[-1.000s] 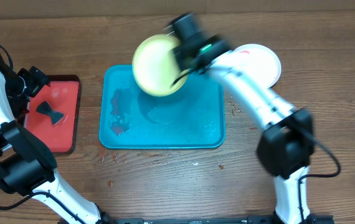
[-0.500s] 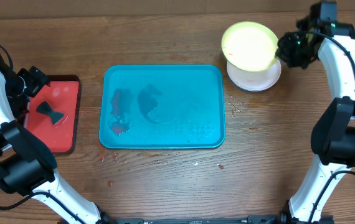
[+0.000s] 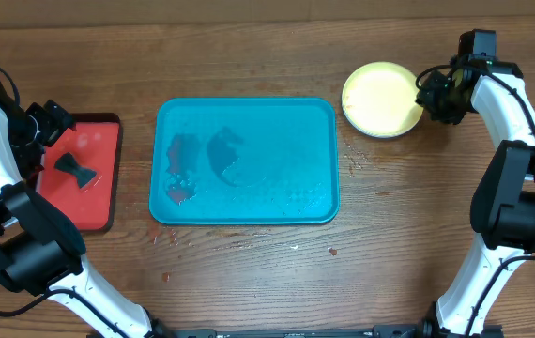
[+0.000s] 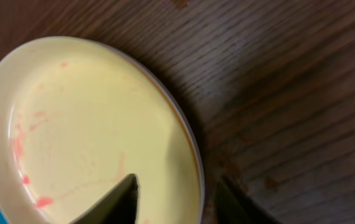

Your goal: Clean dirty plates on tray and stack at the side

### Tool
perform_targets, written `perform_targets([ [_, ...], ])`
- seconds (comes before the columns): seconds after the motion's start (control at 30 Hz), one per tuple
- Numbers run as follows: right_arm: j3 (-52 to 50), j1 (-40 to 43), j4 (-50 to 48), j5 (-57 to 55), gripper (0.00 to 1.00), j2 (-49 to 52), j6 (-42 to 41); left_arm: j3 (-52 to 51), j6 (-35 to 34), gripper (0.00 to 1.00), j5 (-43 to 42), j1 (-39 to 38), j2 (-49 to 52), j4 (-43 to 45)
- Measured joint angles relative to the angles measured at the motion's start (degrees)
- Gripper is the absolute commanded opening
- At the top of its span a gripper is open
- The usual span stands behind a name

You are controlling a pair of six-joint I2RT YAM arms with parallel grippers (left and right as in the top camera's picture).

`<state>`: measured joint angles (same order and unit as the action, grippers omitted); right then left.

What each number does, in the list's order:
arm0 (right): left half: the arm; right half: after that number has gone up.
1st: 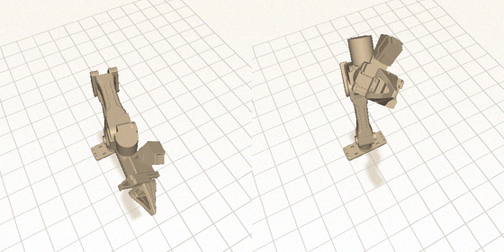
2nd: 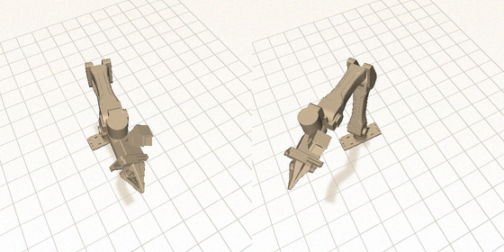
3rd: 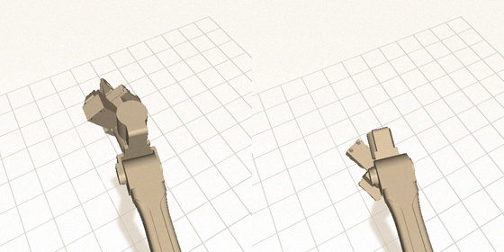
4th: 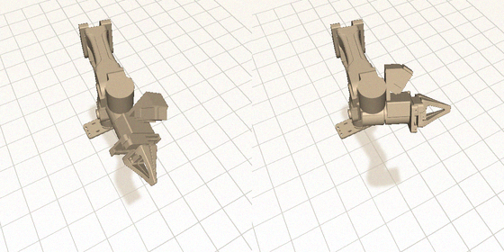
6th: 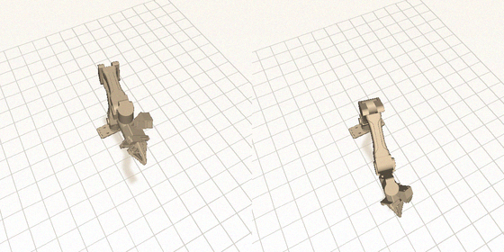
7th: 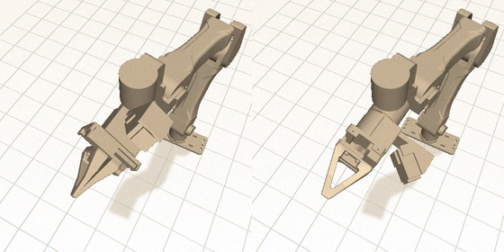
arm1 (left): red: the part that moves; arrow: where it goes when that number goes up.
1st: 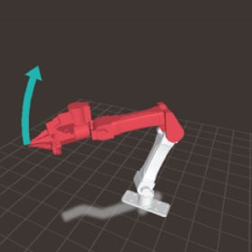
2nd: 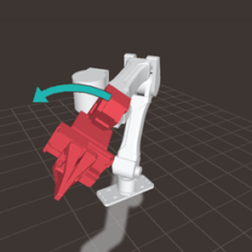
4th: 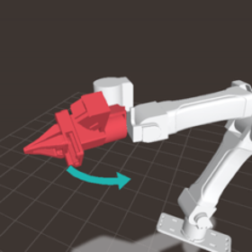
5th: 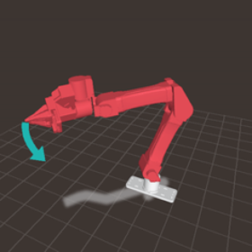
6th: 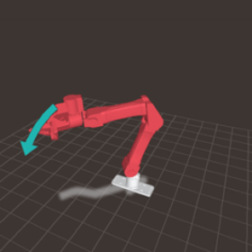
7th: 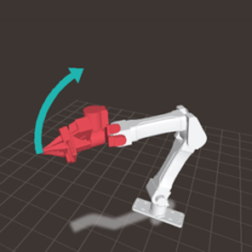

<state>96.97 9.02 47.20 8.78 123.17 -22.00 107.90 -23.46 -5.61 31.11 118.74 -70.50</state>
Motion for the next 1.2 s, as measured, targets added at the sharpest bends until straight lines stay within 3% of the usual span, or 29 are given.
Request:
perform_targets([
  [0.33, 0.0, -0.07, 5.18, 6.34, 0.8, -3.23, -0.33, 0.0, 0.0, 1.0, 0.02, 0.0, 0.0, 0.24],
  [0.6, 0.46, -2.43, 17.25, 5.2, 0.89, -20.9, 0.98, 0.0, 0.0, 1.0, 0.02, 0.0, 0.0, 1.07],
  [0.67, 0.9, -3.93, 21.18, 4.04, 1.0, -24.37, 1.07, 0.0, 0.0, 1.0, 0.02, 0.0, 0.0, 1.07],
  [0.97, 1.09, -7.19, 40.98, 2.27, 1.0, -26.8, 1.18, 0.0, 0.0, 1.0, 0.02, 0.0, 0.0, 1.07],
  [1.2, 1.09, -7.19, 43.08, 2.1, 1.0, -26.8, 1.25, 0.0, 0.0, 1.0, 0.02, 0.0, 0.02, 1.07],
])
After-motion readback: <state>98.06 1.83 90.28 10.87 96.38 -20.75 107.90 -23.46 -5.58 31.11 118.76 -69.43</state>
